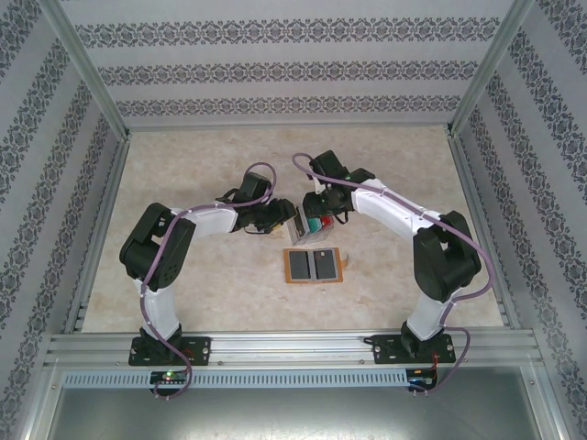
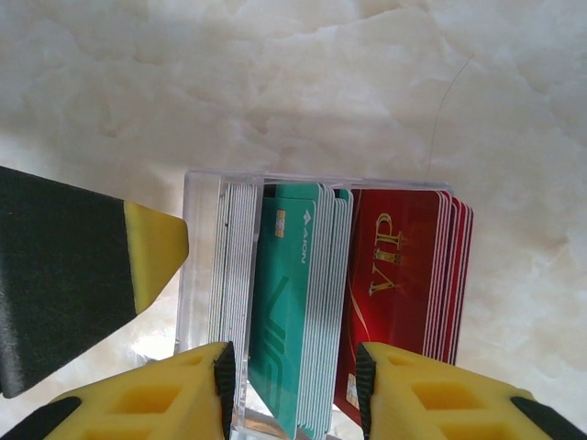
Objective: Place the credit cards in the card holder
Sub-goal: Pick up the credit card from the storage box.
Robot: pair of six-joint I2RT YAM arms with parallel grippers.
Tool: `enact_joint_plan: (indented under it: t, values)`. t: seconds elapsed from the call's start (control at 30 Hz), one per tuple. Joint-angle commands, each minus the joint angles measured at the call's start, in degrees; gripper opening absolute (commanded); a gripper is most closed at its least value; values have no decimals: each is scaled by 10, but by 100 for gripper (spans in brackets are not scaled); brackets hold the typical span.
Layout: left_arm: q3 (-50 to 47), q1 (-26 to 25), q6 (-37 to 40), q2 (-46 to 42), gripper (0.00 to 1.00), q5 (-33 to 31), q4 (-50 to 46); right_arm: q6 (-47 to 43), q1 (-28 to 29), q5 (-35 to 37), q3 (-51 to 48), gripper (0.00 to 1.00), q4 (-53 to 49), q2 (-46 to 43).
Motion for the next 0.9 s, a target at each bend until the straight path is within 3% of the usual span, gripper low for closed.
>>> enact_joint_plan:
  t: [0.0, 0.13, 0.37, 0.87]
  values:
    - [2, -5, -4, 7, 51, 17, 17, -7, 6, 28, 19, 41, -18, 9]
    - [-4, -6, -7, 14, 46, 8, 10, -7, 8, 32, 19, 41, -21, 7]
    - [-1, -7, -6, 38, 49, 20, 8, -24, 17, 60, 36, 40, -44, 23]
    - [-7, -7, 2, 37, 45, 12, -9, -34, 43, 125, 83, 39, -77, 95]
